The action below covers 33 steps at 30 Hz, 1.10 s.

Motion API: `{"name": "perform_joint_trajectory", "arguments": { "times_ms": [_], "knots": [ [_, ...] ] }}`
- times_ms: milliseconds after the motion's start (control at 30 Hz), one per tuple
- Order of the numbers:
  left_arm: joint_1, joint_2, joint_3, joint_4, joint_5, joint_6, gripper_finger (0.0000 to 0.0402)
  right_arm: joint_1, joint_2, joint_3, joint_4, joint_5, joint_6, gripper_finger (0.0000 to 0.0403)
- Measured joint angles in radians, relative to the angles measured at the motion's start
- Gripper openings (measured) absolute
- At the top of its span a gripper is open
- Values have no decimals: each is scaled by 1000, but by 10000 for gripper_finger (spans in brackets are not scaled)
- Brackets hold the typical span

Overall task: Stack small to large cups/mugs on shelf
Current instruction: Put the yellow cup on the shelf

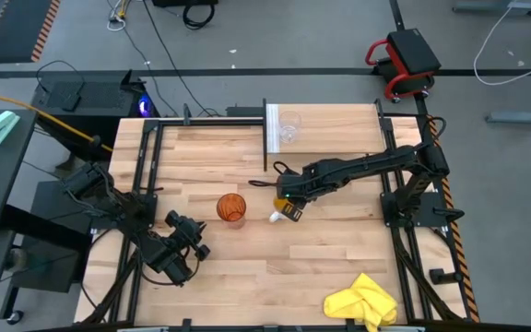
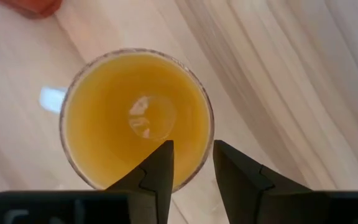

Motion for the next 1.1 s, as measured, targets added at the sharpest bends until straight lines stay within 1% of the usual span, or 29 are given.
{"name": "perform_joint_trajectory", "arguments": {
  "times_ms": [600, 767, 1100],
  "knots": [
    [0, 0, 0, 1, 0, 0, 56, 0, 22, 0, 6, -4, 11, 121],
    [0, 0, 0, 1, 0, 0, 54, -1, 25, -1, -22, -12, 32, 121],
    [0, 0, 0, 1, 0, 0, 55, -9, 29, -67, -19, -11, 41, 116]
  ]
}}
